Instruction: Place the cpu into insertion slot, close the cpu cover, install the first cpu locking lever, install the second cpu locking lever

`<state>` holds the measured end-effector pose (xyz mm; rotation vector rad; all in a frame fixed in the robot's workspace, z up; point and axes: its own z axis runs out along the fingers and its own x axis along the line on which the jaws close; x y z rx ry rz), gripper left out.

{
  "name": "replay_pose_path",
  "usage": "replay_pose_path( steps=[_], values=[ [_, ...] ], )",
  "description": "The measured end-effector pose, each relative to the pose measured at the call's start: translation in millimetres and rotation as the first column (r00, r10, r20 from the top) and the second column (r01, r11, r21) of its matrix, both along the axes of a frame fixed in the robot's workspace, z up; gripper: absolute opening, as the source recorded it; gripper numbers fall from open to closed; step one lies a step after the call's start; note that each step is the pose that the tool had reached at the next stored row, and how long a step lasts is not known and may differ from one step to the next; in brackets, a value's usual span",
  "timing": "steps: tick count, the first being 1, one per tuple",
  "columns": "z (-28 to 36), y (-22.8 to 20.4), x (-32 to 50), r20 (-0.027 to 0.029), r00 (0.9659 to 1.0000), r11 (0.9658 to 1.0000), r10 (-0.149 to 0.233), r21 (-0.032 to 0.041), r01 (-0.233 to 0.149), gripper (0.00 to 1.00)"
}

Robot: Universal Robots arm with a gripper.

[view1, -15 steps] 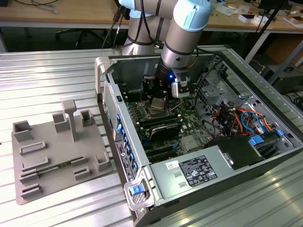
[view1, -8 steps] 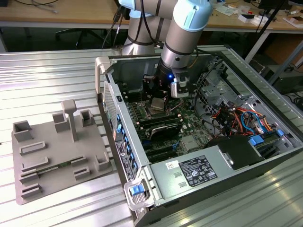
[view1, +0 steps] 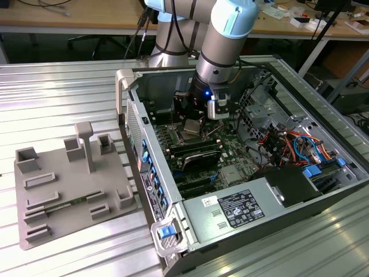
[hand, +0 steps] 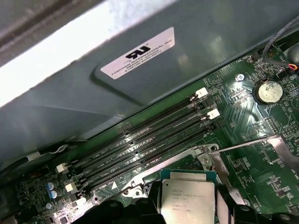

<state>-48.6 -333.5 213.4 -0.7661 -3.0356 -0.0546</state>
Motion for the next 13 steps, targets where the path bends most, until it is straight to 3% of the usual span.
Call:
replay_pose_path(
  steps=[13],
  values=[
    [0.0,0.0,0.0,-0.0001,0.9998,0.9998,-0.022,-0.0003,0.022,0.55]
  ],
)
